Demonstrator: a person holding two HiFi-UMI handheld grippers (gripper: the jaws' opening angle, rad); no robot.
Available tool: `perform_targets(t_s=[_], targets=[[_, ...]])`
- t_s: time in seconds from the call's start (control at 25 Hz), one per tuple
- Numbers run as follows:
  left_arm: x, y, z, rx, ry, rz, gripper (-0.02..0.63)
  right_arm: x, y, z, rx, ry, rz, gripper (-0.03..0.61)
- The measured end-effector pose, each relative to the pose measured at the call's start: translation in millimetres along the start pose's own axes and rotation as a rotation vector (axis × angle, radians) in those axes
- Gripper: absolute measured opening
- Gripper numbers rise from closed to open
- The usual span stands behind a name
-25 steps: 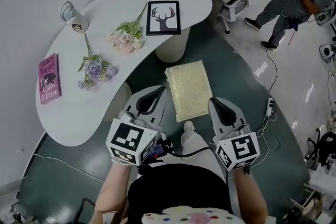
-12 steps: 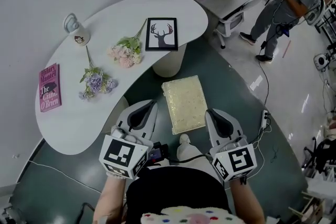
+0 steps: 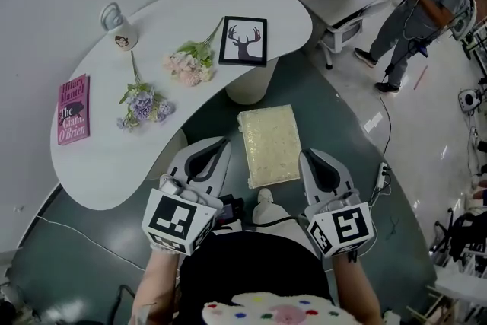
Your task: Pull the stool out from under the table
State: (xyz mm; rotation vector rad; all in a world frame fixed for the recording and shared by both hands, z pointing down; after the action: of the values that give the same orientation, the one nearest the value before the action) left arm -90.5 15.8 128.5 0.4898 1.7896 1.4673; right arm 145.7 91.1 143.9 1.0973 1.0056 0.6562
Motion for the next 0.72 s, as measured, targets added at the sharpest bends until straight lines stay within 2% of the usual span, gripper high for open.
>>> perform_targets(t_s=[0.72], targets=[[-3.5,3.6,-2.3,-0.006,0.014,-0.018,0.017,-3.6,-0.4,-3.3,0.034,-0.01,-0.015,0.043]])
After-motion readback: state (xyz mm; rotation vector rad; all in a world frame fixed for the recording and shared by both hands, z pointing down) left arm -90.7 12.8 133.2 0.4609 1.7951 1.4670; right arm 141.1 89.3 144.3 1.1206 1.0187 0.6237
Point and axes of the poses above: the fingertips, and each gripper's own axes: x backward along the fingers, z to its right, y out of its underside, the point moved 10 cm from there along x, backward along the fingers, and after that the axes turned 8 degrees about -y, right-handed, at the moved point
